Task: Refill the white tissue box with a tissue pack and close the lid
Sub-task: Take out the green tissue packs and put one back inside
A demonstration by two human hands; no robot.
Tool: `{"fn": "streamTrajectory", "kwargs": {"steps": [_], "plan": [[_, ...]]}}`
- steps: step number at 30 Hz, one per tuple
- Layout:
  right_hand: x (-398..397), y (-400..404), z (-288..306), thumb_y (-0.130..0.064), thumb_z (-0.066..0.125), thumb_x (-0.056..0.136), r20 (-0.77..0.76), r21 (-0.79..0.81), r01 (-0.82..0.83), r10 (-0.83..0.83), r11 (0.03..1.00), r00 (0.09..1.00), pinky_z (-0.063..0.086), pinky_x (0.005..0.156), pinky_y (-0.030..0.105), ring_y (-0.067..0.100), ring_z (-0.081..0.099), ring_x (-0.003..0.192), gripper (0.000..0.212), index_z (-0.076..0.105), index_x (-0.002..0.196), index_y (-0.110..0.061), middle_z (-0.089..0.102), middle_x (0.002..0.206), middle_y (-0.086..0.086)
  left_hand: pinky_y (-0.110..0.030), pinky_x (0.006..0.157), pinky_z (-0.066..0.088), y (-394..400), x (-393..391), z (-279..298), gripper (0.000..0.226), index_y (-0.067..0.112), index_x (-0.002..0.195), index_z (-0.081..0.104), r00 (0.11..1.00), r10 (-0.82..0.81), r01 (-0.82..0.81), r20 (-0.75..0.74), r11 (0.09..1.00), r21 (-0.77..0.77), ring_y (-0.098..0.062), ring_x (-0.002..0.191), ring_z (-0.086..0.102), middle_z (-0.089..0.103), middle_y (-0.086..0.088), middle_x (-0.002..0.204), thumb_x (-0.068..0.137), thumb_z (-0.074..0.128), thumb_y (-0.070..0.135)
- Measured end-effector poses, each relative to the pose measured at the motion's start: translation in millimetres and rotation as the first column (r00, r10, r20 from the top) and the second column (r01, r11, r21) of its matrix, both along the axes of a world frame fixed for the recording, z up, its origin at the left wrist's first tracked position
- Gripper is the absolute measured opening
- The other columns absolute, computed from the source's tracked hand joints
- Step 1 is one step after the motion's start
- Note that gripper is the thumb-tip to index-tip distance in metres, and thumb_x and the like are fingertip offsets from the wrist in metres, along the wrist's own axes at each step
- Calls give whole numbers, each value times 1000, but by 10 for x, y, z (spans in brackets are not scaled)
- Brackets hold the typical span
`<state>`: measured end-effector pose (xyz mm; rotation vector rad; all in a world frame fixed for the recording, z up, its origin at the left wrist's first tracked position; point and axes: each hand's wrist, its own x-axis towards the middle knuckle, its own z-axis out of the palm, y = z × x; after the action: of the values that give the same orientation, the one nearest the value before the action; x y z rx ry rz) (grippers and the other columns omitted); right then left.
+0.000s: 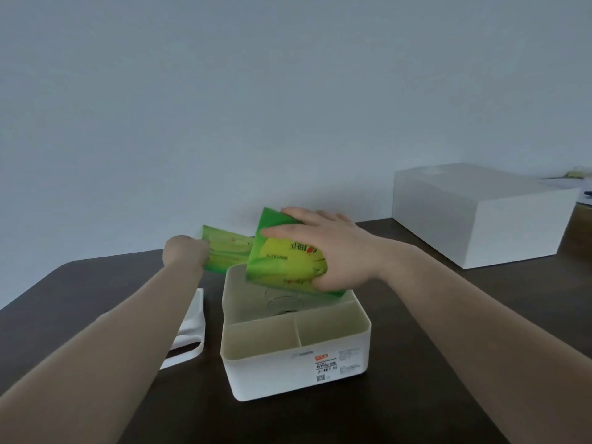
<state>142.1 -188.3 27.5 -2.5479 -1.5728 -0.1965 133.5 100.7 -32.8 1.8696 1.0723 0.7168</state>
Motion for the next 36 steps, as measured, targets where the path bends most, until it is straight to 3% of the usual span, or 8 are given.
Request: {"fn": "streamTrajectory", "kwargs": {"steps": [5,10,13,18,23,30,33,36], "plan": [[66,147,-77,-36,67,75,-32,-196,-69,64,978,997,16,115,50,22,18,142,84,19,139,-61,6,159,-16,-26,52,44,73,101,-238,32,13,60,42,993,-115,118,24,964,-238,-15,51,45,47,-5,67,88,55,3],[92,200,-48,-24,65,75,-86,-316,-86,61,945,994,17,115,51,20,14,144,89,18,140,-61,3,159,-22,-31,59,33,19,9,-333,21,5,58,41,993,-95,86,-67,989,-121,-23,60,41,40,-9,57,77,45,-1],[103,222,-89,-19,64,75,-143,-328,-93,48,940,989,17,117,49,17,12,146,90,19,140,-61,4,159,-23,-28,57,36,96,-59,-354,8,0,72,50,987,-117,105,-112,989,-103,-26,62,46,49,-15,67,74,43,2],[83,200,-123,-12,62,79,-254,-298,-101,23,949,967,22,118,39,11,16,146,83,28,143,-50,11,160,-20,-36,69,43,119,-304,-301,16,2,88,57,984,-113,106,-138,993,-58,-29,77,53,55,-15,85,77,48,9],[-78,146,-90,-15,54,86,-330,-139,-27,-21,990,944,26,117,32,7,30,141,59,47,137,-42,33,154,-18,-35,71,41,106,-604,-175,10,4,88,54,969,-129,141,-209,989,47,-28,78,47,51,-14,87,82,46,5],[-519,411,-65,-24,50,92,-187,298,131,-76,945,979,48,99,41,18,60,115,34,65,121,-25,67,123,-5,-30,62,41,232,-1205,35,21,-1,91,61,899,-104,185,-425,970,155,-24,66,48,54,-9,80,81,44,7],[-830,739,-72,-32,48,91,-168,285,117,-71,951,983,51,91,37,19,61,105,30,65,116,-28,69,114,-7,-34,82,48,326,-1546,-25,28,8,102,65,791,-30,214,-612,949,230,-26,91,61,65,-6,100,81,48,14],[-1025,1129,-184,-27,47,91,-181,267,146,-99,953,978,48,77,32,26,62,100,26,67,105,-18,69,106,2,-34,100,42,422,-1838,-163,32,11,113,59,665,54,227,-745,936,270,-24,107,58,63,-6,113,82,49,16]]}}
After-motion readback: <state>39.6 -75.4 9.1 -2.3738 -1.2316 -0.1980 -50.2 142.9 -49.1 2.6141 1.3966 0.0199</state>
